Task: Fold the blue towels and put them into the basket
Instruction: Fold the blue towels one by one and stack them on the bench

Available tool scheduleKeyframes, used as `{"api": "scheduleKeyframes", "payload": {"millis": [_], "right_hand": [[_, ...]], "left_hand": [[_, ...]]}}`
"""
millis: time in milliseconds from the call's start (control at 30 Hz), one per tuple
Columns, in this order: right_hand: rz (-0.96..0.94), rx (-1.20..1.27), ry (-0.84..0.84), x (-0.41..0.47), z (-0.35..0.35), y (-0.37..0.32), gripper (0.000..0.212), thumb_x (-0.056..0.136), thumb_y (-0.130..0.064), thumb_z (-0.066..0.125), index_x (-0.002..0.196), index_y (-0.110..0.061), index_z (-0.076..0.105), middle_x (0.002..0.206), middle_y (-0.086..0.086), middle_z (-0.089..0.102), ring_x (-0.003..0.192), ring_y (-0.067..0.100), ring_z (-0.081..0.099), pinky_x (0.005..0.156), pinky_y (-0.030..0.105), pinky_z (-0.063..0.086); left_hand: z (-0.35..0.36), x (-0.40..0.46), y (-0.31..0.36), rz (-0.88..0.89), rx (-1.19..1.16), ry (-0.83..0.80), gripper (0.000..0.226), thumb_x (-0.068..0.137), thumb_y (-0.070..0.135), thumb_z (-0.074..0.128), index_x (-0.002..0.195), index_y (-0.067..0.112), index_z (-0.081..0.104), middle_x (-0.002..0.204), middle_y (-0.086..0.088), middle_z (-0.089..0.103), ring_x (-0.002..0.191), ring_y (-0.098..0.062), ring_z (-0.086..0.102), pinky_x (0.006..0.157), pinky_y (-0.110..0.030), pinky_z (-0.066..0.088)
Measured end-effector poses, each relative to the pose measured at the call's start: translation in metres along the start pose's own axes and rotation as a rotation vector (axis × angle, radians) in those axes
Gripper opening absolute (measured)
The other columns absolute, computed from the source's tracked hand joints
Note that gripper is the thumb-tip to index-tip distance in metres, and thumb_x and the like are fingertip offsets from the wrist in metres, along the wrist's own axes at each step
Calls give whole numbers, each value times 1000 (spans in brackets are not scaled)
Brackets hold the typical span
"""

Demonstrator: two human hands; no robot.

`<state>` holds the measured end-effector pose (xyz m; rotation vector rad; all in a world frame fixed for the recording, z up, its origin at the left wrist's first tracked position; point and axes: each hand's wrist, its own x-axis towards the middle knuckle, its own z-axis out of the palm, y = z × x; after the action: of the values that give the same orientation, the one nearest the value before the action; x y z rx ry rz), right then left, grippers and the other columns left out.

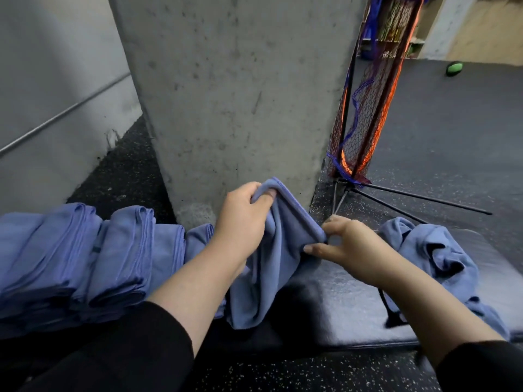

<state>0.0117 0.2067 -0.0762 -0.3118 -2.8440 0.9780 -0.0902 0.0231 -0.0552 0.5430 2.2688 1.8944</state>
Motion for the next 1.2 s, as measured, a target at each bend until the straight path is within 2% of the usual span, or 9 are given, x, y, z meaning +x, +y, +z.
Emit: {"api": "scheduleKeyframes", "payload": {"millis": [133,200,367,433,533,633,800,933,1200], "right_hand": [[42,210,-85,-5,-6,6,22,80,-16,81,80,-11,59,66,-1,59,63,7,48,62,34,39],[94,130,-75,-6,-8,9,18,80,-7,75,81,-13,58,68,2,65,62,10,49,59,30,40],[253,-156,36,-15,-27,16,21,88,-19,65,71,-10,60,50,-2,50,44,12,47,47,26,37],[296,-17,176,-21,-36,21,32,94,-23,60,66,-9,58,51,1,51,44,21,55,49,28,39],[332,440,362,-31,-46,13,29,102,-17,51,78,-11,66,74,12,65,58,33,65,59,42,50],[293,737,457,-47,-58,-11,25,106,-17,42,96,-10,64,93,10,66,50,26,64,52,33,54],[80,799,755,-68,-83,-42,27,103,-14,41,78,-10,52,56,7,44,38,20,42,37,21,35],[239,626,619,-70,-66,-33,26,101,-14,47,76,-7,48,59,10,33,37,16,32,36,21,27],[449,577,443,-46,-37,-10,33,100,-20,49,67,-14,46,53,5,32,42,17,31,39,21,29]], "left_hand": [[-10,-2,9,36,-24,118,36,102,29,53,82,-1,52,61,0,44,60,-11,39,59,-29,36],[-16,-3,11,33,-49,169,35,103,27,53,77,4,53,54,7,41,54,-7,37,53,-23,34],[-38,-3,17,93,-57,305,27,103,24,54,83,8,63,56,13,47,50,0,38,50,-17,34],[-45,-5,20,93,-34,309,26,103,23,54,87,5,64,66,0,53,54,-1,42,51,-17,36],[-55,-8,14,28,60,232,19,101,21,55,90,21,70,85,-3,71,79,-15,61,72,-31,49],[-59,-19,21,20,-53,175,27,98,7,53,93,25,73,92,3,76,91,-18,69,79,-35,53],[-65,-33,56,176,-355,117,20,101,6,55,114,17,65,107,-8,74,99,-20,69,87,-35,53],[-67,-36,36,39,-66,151,15,93,10,67,99,23,62,84,-1,66,78,-17,59,70,-33,45],[-61,-19,-13,-153,91,44,24,83,1,57,72,22,64,70,8,59,76,-16,46,71,-33,34]]}}
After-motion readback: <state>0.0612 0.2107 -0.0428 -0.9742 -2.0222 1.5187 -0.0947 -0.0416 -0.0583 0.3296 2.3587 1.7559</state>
